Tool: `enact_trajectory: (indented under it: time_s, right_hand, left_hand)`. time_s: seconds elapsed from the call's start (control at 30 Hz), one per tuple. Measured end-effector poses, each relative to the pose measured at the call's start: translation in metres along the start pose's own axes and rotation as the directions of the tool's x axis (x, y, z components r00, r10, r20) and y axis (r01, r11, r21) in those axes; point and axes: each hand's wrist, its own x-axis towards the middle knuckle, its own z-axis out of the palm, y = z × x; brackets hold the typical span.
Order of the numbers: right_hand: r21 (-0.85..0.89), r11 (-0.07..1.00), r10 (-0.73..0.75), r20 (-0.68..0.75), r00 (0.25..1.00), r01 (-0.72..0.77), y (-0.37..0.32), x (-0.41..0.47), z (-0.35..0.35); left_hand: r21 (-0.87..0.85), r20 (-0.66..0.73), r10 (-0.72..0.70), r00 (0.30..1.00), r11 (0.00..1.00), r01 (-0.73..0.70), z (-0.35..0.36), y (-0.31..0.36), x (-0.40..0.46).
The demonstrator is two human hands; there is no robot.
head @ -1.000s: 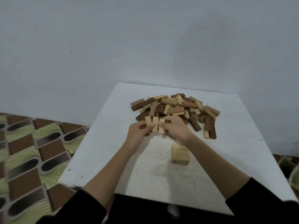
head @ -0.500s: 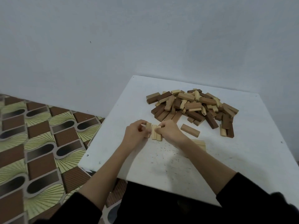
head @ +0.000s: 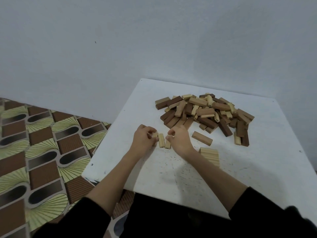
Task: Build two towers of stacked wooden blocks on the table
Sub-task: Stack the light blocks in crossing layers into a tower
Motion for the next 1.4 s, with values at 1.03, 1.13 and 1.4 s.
enact_trajectory:
  time_s: [1.03,1.13,1.4]
  right_hand:
    - [0.157,0.965,-0.225,0.072,0.972,0.211,0.019,-0.021,0.017]
    - [0.162,0.962,-0.232,0.067,0.97,0.219,0.019,-0.022,0.016]
    - [0.181,0.959,-0.235,0.064,0.97,0.22,0.022,-0.021,0.018]
  left_hand:
    - [-0.223,0.213,0.184,0.96,0.965,-0.136,-0.002,-0.017,-0.011]
    - [-0.215,0.232,0.188,0.954,0.967,-0.138,-0.003,-0.017,-0.011]
    - [-0.26,0.251,0.168,0.953,0.96,-0.101,-0.006,-0.015,-0.011]
